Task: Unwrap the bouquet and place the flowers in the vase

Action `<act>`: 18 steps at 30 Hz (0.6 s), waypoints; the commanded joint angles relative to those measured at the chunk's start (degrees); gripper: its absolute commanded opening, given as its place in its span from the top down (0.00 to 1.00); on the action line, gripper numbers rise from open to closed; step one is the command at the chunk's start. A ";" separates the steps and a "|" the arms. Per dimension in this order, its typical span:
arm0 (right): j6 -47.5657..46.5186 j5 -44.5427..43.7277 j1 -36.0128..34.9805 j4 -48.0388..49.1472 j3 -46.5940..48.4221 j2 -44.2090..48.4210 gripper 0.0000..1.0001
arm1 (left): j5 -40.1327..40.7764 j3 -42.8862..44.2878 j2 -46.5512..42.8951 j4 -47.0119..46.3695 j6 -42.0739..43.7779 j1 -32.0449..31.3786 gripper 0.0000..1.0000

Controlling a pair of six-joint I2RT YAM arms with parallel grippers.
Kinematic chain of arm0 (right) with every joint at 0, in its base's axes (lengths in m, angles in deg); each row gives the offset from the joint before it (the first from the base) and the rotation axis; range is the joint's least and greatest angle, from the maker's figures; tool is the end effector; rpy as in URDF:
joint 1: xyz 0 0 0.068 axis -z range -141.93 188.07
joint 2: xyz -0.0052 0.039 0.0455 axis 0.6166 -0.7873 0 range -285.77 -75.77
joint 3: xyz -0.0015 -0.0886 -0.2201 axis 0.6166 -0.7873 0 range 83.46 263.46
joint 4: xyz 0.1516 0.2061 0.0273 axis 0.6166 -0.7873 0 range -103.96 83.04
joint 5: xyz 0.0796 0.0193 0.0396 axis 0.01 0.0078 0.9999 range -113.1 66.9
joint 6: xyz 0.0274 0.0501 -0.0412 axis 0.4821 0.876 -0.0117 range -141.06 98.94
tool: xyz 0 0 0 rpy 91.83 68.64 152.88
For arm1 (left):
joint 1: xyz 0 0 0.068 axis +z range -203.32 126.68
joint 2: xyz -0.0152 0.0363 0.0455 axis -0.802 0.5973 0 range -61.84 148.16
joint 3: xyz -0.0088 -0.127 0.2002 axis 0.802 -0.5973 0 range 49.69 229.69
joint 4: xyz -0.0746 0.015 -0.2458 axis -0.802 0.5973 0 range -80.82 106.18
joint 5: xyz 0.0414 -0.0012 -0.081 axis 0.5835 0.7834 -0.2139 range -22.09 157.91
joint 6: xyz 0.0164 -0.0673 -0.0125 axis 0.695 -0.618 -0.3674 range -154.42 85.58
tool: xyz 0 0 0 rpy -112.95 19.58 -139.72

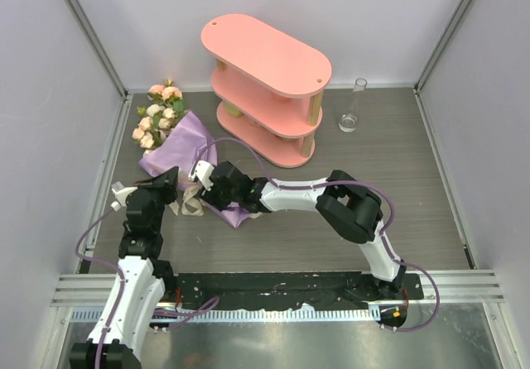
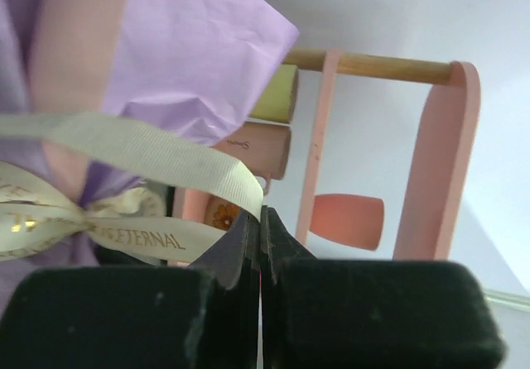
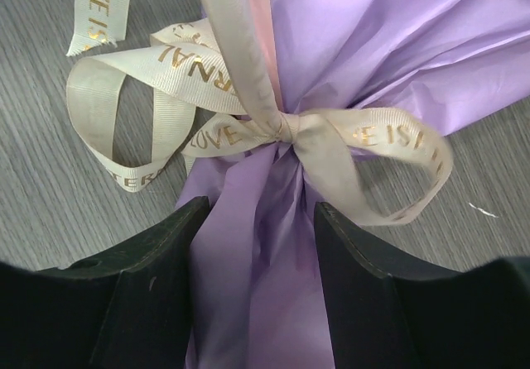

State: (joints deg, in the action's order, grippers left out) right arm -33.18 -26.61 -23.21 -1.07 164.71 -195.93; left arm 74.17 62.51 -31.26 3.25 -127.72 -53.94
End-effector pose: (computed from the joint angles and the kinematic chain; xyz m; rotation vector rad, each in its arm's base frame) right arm 0.2286 0.4098 0.1338 -1.2721 1.7673 0.4311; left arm 0.2006 0.0041 0.1859 -1.4383 1.2553 -1.0609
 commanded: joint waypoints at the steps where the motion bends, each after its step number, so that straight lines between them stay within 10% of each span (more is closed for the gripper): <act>1: -0.71 -1.50 0.19 -0.97 2.59 -1.22 0.41 | -3.53 8.35 0.08 -4.88 3.20 0.36 1.00; 18: -0.10 -0.01 0.19 -0.71 2.86 -1.40 0.40 | -4.24 37.00 4.65 4.00 18.92 0.45 1.00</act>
State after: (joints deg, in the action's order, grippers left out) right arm -33.16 -26.81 -23.21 -2.39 165.98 -197.04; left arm 70.21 93.57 -27.69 5.65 -115.04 -53.94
